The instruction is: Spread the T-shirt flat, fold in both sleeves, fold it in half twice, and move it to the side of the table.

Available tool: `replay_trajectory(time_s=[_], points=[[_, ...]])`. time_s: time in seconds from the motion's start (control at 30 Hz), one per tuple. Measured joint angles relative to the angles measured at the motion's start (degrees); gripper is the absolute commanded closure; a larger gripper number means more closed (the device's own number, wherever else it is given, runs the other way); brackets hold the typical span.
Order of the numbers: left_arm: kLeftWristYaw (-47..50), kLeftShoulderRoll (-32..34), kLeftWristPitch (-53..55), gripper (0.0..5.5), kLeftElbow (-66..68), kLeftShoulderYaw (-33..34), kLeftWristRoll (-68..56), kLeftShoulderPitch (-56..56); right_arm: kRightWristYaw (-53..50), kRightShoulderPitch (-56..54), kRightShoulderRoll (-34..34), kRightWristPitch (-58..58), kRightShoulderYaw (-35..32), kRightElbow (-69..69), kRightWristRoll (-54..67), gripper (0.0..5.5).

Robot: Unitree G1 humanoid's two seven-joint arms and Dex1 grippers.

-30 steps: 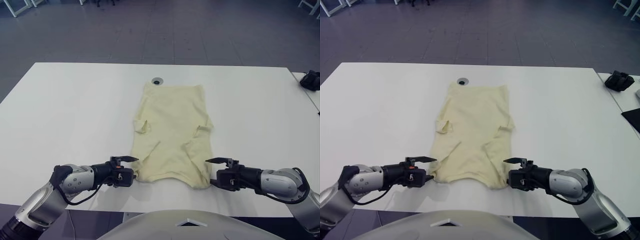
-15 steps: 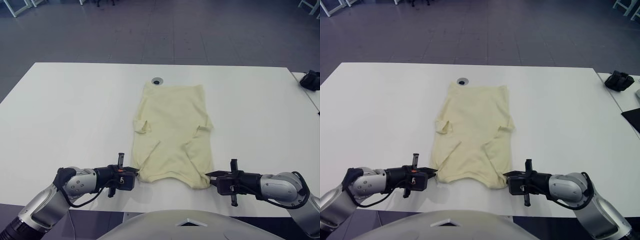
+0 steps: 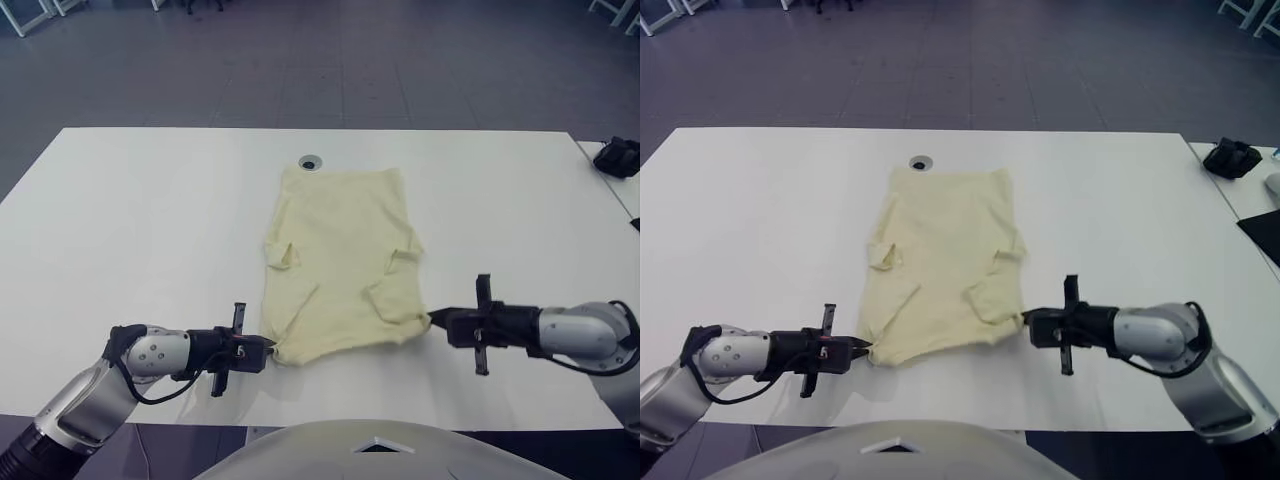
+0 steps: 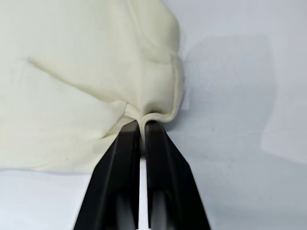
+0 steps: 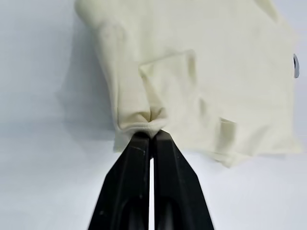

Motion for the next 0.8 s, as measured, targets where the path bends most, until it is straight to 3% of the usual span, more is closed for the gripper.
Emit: replay_trajectory(time_s=[0.33,0.8], points=[[-7.9,2.3,11.0,5.5,-8.5,2.1,-13.1,-0.8,8.7,7.8,-4.6,11.2,-1.0,-10.1,11.0,5.46],[-14.7,6.9,18.7,5.5,-10.7,5.9,-27.6,3.4,16.1,12.6,-10.3,19.9,-3.0,-13.6,21.4,5.46]])
